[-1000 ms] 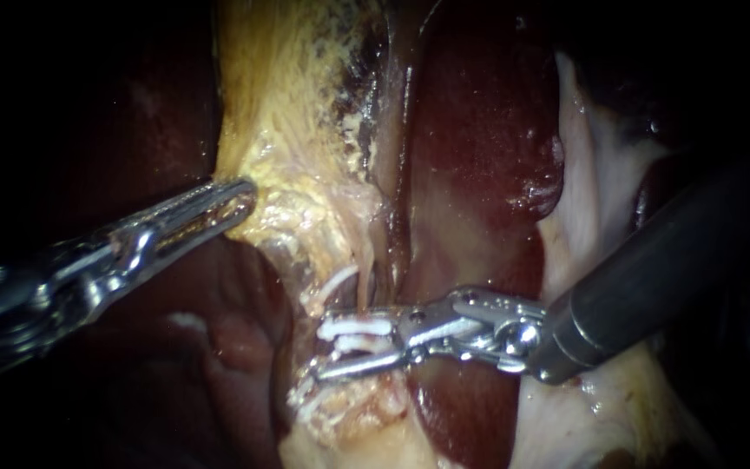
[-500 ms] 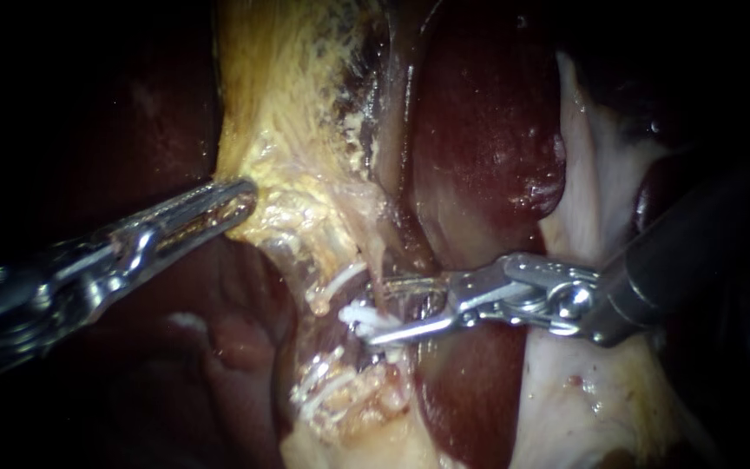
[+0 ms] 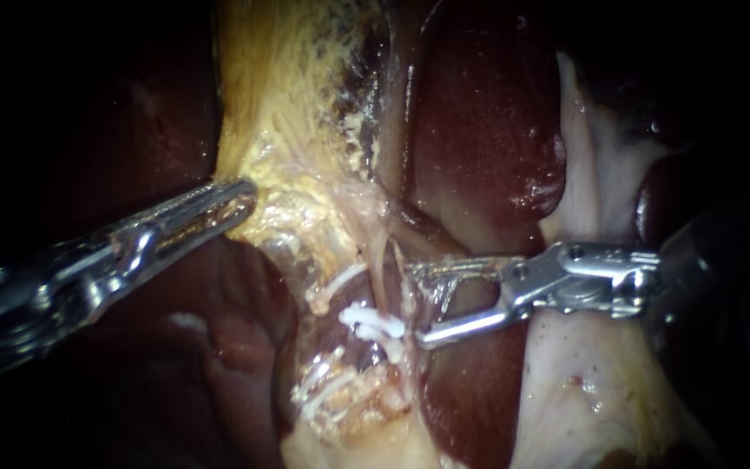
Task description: Going back second clip right tube
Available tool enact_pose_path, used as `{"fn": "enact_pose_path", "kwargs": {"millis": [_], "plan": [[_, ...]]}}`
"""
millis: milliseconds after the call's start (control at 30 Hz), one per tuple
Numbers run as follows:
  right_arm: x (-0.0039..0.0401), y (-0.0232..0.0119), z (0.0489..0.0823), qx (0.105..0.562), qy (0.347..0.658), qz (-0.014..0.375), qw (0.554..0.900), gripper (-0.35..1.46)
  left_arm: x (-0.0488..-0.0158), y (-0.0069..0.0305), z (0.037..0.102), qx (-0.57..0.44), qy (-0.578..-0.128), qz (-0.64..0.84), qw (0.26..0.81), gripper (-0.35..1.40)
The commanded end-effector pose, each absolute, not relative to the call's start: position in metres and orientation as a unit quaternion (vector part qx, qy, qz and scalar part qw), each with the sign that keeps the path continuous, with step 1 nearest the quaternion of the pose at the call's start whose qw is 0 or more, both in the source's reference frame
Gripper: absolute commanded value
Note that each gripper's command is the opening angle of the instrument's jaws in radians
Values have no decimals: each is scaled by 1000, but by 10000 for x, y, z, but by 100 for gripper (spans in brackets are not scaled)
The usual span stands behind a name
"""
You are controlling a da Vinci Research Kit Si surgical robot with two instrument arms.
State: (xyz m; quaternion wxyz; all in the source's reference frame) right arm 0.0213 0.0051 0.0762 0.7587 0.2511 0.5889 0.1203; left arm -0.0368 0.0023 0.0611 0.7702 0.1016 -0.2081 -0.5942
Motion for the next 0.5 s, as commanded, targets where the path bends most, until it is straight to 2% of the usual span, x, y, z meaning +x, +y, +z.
{"fn": "enact_pose_path", "kwargs": {"millis": [33,167,500], "plan": [[212,53,759,245,590,116,760,60,-371,20,613,109,-209,-592,771,-35],[206,62,744,230,597,98,762,60,-384,2,629,124,-200,-589,773,-35],[197,66,733,228,600,92,761,60,-412,-17,681,141,-193,-576,782,-35]]}}
